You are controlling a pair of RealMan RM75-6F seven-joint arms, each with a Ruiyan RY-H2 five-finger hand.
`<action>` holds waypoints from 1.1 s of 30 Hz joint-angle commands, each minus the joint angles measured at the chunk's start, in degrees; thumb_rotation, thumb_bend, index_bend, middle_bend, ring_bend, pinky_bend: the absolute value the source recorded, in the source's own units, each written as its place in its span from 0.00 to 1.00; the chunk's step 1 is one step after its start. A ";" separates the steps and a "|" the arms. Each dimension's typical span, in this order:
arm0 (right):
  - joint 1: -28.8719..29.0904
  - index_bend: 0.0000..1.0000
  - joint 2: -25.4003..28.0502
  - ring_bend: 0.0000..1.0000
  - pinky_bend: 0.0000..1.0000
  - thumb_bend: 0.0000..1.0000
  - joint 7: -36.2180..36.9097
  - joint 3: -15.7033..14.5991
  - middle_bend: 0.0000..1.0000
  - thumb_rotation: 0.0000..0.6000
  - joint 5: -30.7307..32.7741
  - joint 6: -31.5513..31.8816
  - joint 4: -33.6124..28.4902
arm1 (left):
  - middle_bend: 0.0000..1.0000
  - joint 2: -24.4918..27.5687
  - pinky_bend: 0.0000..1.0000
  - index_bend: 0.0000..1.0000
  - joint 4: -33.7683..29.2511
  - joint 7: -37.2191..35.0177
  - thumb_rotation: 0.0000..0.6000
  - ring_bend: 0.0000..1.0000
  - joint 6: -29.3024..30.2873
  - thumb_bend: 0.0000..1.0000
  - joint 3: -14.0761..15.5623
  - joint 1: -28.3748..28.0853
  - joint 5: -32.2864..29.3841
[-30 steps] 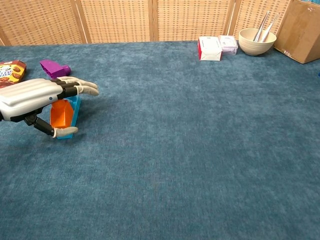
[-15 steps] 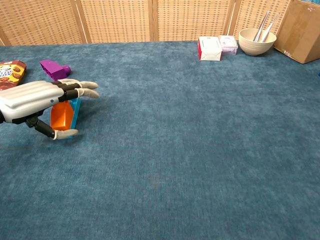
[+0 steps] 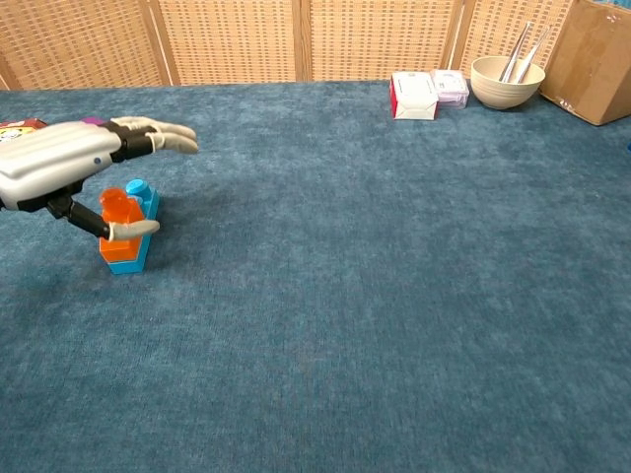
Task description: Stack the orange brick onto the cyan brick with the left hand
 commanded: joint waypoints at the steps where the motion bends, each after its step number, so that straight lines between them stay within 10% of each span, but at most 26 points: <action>1: 0.08 0.29 0.21 0.00 0.00 0.22 -0.13 0.08 0.16 1.00 -0.09 -0.01 0.01 | 0.00 2.34 0.00 0.10 -3.49 1.15 0.67 0.00 1.90 0.37 -0.67 -0.04 0.54; 14: 2.39 0.29 1.93 0.00 0.00 0.22 -2.44 1.25 0.16 1.00 0.00 -2.33 0.03 | 0.00 15.18 0.00 0.11 -22.23 8.32 0.65 0.00 10.18 0.34 -1.86 6.13 -1.54; 33: 6.49 0.29 2.91 0.00 0.00 0.22 -4.47 0.42 0.16 1.00 -3.89 -5.84 1.45 | 0.05 29.29 0.00 0.17 -37.68 17.72 0.75 0.00 24.32 0.33 4.81 27.62 -7.90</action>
